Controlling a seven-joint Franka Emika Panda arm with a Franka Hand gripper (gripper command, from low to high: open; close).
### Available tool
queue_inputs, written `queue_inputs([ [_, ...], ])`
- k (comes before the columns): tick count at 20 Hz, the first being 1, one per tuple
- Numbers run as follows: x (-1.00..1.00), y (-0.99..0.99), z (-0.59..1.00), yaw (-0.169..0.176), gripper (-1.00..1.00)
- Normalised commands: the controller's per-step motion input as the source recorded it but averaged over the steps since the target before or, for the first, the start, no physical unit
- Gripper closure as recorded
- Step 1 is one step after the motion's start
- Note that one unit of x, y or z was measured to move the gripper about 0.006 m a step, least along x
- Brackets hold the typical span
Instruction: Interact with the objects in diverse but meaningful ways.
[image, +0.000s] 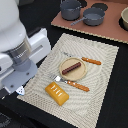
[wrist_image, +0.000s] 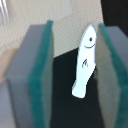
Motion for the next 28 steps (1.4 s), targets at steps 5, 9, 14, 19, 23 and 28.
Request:
queue_inputs([
  [5, -0.81, 0.13, -0.41, 0.094, -1.0],
  [9, -0.93, 0.01, -0.51, 0.028, -1.0],
  [14, -0.95, 0.0, -0.48, -0.03, -1.0],
  [19, -0.46, 0.01, -0.24, -0.104, -1.0],
  [23, 0.17, 0.01, -0.02, -0.105, -1.0],
  [28, 0.45, 0.16, 0.02, -0.076, -1.0],
])
